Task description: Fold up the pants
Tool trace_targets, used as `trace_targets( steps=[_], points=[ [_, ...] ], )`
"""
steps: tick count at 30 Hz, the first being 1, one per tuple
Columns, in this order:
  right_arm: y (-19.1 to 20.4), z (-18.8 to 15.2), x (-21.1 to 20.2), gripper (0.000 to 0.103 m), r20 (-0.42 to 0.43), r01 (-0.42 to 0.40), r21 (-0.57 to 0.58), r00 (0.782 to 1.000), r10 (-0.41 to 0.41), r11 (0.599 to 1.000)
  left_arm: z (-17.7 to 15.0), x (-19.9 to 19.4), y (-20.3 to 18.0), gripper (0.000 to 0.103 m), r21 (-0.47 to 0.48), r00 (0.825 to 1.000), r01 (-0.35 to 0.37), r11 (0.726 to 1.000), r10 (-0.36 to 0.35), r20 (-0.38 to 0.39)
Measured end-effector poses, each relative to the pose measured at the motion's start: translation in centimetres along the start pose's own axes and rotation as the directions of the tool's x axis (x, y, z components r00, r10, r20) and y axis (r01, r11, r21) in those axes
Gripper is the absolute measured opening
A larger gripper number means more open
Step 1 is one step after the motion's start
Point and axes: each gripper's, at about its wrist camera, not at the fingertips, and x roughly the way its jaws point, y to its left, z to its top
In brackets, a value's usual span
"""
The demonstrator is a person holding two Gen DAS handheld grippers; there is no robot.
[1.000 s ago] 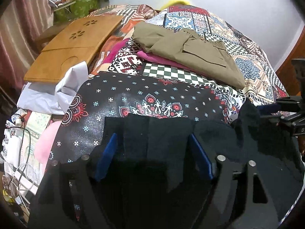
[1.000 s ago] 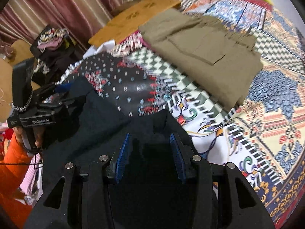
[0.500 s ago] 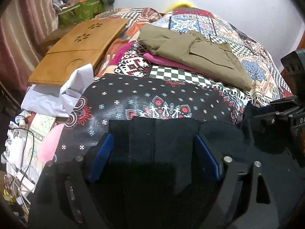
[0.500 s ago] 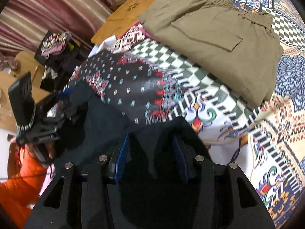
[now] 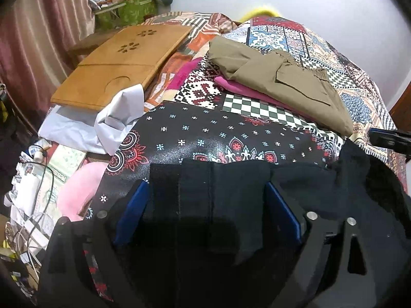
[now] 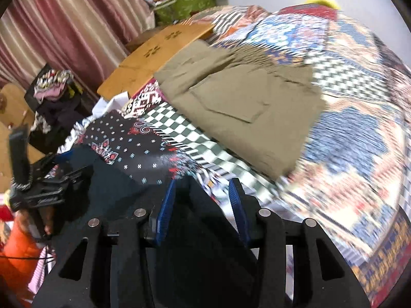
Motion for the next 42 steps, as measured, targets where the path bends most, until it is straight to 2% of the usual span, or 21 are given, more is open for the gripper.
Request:
trace_targets(
  steps=[5,8,10,13,20,23,25,26,28,30,33,36,39,42],
  points=[
    [-3.3,-3.3,-7.3,0.042,0.070,0.116,0.049,0.990,-0.120,0.992,0.5,-1.9,1.2,0.092,-0.061,0.996,0.091,0.994,-0.091,-0.010],
    [-6.5,-6.3,-11.1,0.044,0.092,0.182,0.163,0.976,-0.198,0.970,0.7,-3.7,1.9,0.092,-0.051,0.999,0.050,0.997,-0.049,0.021],
    [-8.5,-8.8,-13.5,0.044,0.101,0.258,0.226,0.953,-0.286,0.939,0.8,-4.2,2.7,0.092,-0.057,0.999,0.047,0.997,-0.047,0.014],
    [-11.3,-12.8,-16.5,0.045,0.080,0.382,0.310,0.902,-0.424,0.871,0.7,-4.1,3.6,0.092,-0.062,0.997,0.070,0.996,-0.071,-0.022],
    [-15.9,-20.4,-20.0,0.046,-0.006,0.487,0.470,0.836,-0.549,0.736,0.7,-1.6,3.0,0.091,-0.051,0.990,0.090,0.995,-0.095,-0.108],
    [-16.7,-22.9,-20.9,0.059,-0.035,0.519,0.493,0.814,-0.580,0.698,0.9,-0.9,1.9,0.088,-0.026,0.990,0.085,0.996,-0.087,-0.112],
    [-17.3,-23.9,-20.9,0.062,-0.051,0.534,0.505,0.803,-0.594,0.678,1.1,-0.7,1.3,0.077,-0.022,0.989,0.092,0.996,-0.093,-0.112],
    [-17.8,-24.3,-20.7,0.062,-0.062,0.538,0.509,0.801,-0.595,0.672,1.2,-0.6,1.0,0.074,-0.028,0.990,0.090,0.996,-0.092,-0.110],
    [-18.4,-25.2,-20.3,0.062,-0.076,0.532,0.518,0.809,-0.583,0.670,1.3,-0.6,0.7,0.061,-0.041,0.989,0.098,0.994,-0.102,-0.107],
    [-19.1,-25.5,-19.1,0.062,-0.105,0.536,0.518,0.814,-0.572,0.667,1.4,-0.8,0.6,0.056,-0.046,0.990,0.094,0.995,-0.098,-0.101],
    [-19.4,-26.1,-17.1,0.062,-0.150,0.561,0.484,0.810,-0.567,0.672,1.3,-1.3,0.2,0.049,-0.036,0.994,0.068,0.997,-0.071,-0.081],
    [-19.4,-26.6,-16.2,0.062,-0.153,0.564,0.480,0.808,-0.569,0.672,1.5,-1.6,0.3,0.043,-0.051,0.996,0.054,0.997,-0.058,-0.073],
    [-20.3,-27.3,-16.5,0.063,-0.136,0.511,0.541,0.837,-0.530,0.668,1.9,-1.6,0.8,0.043,-0.067,0.997,0.040,0.997,-0.044,-0.068],
    [-21.3,-28.0,-16.7,0.066,-0.115,0.461,0.589,0.861,-0.495,0.664,2.1,-1.6,0.5,0.043,-0.039,0.999,0.009,0.999,-0.012,-0.053]
  ],
)
